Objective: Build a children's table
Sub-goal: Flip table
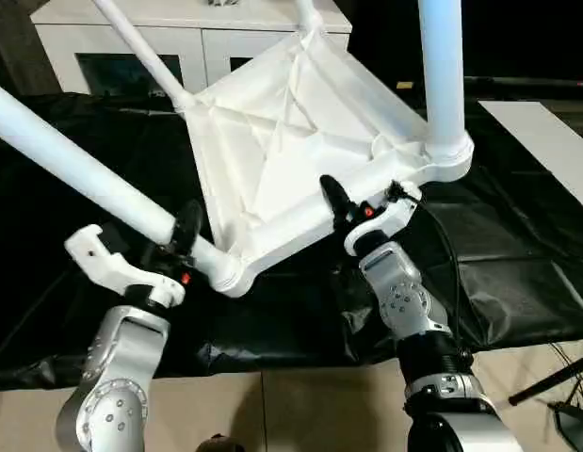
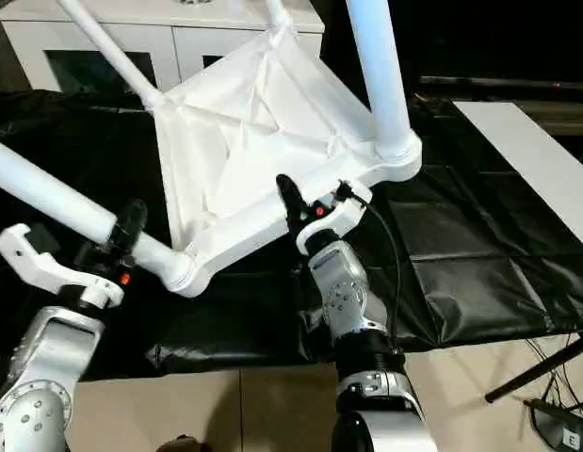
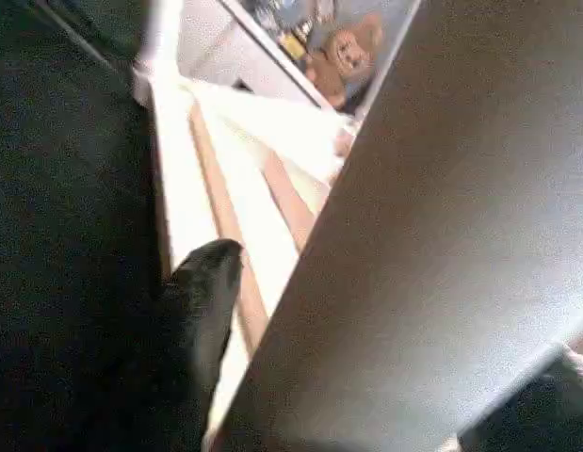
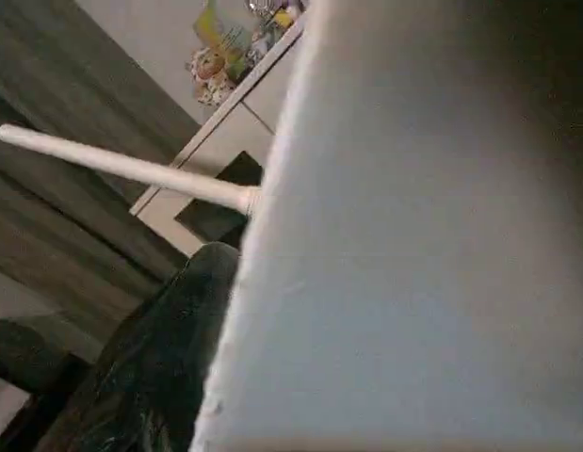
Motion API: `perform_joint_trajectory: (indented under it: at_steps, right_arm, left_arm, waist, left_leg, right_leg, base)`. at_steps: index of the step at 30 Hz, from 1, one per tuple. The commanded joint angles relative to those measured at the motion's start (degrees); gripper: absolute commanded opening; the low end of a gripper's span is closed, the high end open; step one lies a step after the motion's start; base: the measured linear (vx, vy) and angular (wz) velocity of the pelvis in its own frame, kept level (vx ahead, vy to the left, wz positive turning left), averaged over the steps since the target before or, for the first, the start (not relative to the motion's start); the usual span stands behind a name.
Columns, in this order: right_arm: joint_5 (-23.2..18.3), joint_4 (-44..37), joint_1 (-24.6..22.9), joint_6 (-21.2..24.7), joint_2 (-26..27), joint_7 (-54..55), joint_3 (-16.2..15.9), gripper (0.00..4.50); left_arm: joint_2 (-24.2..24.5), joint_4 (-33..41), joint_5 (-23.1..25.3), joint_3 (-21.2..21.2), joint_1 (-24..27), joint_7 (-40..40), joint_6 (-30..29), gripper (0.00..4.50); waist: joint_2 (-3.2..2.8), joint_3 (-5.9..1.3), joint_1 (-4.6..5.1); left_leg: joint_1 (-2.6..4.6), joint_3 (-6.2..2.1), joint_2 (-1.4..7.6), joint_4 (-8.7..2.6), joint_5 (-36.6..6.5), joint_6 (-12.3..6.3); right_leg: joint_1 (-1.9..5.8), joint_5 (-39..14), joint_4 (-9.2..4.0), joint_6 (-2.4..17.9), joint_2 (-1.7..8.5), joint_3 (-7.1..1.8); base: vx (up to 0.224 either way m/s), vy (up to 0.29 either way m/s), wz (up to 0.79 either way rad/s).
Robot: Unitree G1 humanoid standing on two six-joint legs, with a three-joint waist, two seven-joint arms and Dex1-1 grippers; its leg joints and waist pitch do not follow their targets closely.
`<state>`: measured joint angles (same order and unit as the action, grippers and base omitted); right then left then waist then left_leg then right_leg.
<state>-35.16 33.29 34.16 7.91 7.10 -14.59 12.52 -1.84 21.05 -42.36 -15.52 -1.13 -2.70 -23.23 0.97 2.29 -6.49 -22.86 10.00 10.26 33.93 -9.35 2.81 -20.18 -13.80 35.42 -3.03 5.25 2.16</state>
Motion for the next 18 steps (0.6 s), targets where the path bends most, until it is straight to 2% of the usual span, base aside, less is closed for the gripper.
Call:
perform_joint_trajectory:
  at_steps: [1, 2, 3, 5, 9, 10, 12, 15, 18]
  right_arm:
    - [4.91, -3.3, 1.2, -4.87, -4.07, 4.39, 1.8, 2.22]
    - [6.42, -4.05, 1.34, -5.62, -5.04, 5.11, 1.4, 2.22]
    - [10.38, -5.88, 1.43, -6.55, -7.35, 6.13, -0.44, 2.22]
    - [13.22, -7.11, 1.48, -6.94, -8.68, 6.78, -1.54, 2.22]
    - [15.64, -10.08, 1.84, -5.44, -10.81, 8.02, -2.19, 2.22]
    - [15.64, -10.08, 1.84, -5.44, -10.81, 8.02, -2.19, 2.22]
    - [17.73, -12.59, 1.95, -1.86, -13.23, 8.8, -4.11, 2.16]
    - [20.93, -16.34, 2.26, 1.58, -16.14, 12.16, -5.71, 2.14]
    - [22.19, -17.55, 2.5, 2.39, -16.71, 13.39, -5.58, 2.1]
  left_arm:
    - [0.19, 0.11, 1.04, -3.76, -0.32, 1.82, 2.51, 3.39]
    - [0.64, -0.81, 2.62, -4.6, -0.61, 2.99, 3.36, 3.39]
    - [1.47, -2.78, 4.82, -6.43, -1.19, 5.29, 4.63, 3.63]
    - [2.02, -3.74, 5.56, -7.47, -1.49, 6.21, 5.67, 3.73]
    - [3.15, -4.85, 4.95, -9.51, -2.19, 7.31, 6.38, 3.93]
    - [3.15, -4.85, 4.95, -9.51, -2.19, 7.31, 6.38, 3.97]
    - [4.04, -6.11, 5.73, -10.9, -3.02, 8.56, 7.18, 3.97]
    - [4.88, -8.3, 6.29, -13.14, -3.99, 10.72, 8.3, 3.97]
    - [5.12, -8.74, 6.78, -13.34, -3.85, 11.21, 8.46, 3.97]
  waist:
    - [-0.45, -3.49, 0.23]
    - [-0.48, -3.42, 0.21]
    - [-0.56, -3.38, 0.11]
    - [-0.76, -3.32, 0.14]
    - [-0.79, -3.29, 0.07]
    - [-0.77, -3.28, 0.04]
    - [-0.66, -3.26, -0.08]
    - [-0.59, -3.42, -0.22]
    - [-0.56, -3.54, -0.45]
  left_leg:
    - [2.12, -0.63, 2.43, -4.21, -9.33, 2.97]
    - [2.11, -0.67, 2.46, -4.32, -9.96, 3.21]
    - [2.33, -0.76, 2.53, -4.5, -11.63, 4.1]
    - [2.18, -0.96, 2.5, -4.76, -12.95, 5.14]
    - [2.49, -0.95, 2.53, -4.94, -16.4, 6.99]
    - [2.53, -0.99, 2.5, -4.96, -16.75, 7.04]
    - [2.46, -1.11, 2.42, -4.99, -17.17, 7.07]
    - [2.23, -1.06, 2.21, -4.72, -15.04, 6.83]
    - [2.37, -0.94, 2.22, -4.51, -14.2, 6.7]
  right_leg:
    - [0.72, 5.49, -3.07, 6.97, 1.96, -1.39]
    - [0.69, 4.6, -3.14, 6.8, 1.96, -1.4]
    - [0.51, 2.27, -3.35, 5.45, 1.89, -1.41]
    - [0.57, 0.31, -3.47, 4.38, 1.97, -1.39]
    - [0.09, -2.08, -3.75, 3.18, 1.9, -1.46]
    - [0.08, -2.16, -3.75, 3.06, 1.83, -1.46]
    - [0.14, -2.21, -3.87, 2.42, 1.75, -1.47]
    - [0.36, 0.25, -3.7, 1.61, 1.77, -1.5]
    - [0.09, 0.84, -3.6, 2.14, 1.73, -1.46]
  base:
    - [0.0, 0.0, 0.0]
    - [0.0, 0.0, 0.0]
    - [0.0, 0.0, 0.0]
    - [0.0, 0.0, 0.0]
    - [0.0, 0.0, 0.0]
    - [0.0, 0.0, 0.0]
    - [0.0, 0.0, 0.0]
    - [0.0, 0.0, 0.0]
    - [0.0, 0.0, 0.0]
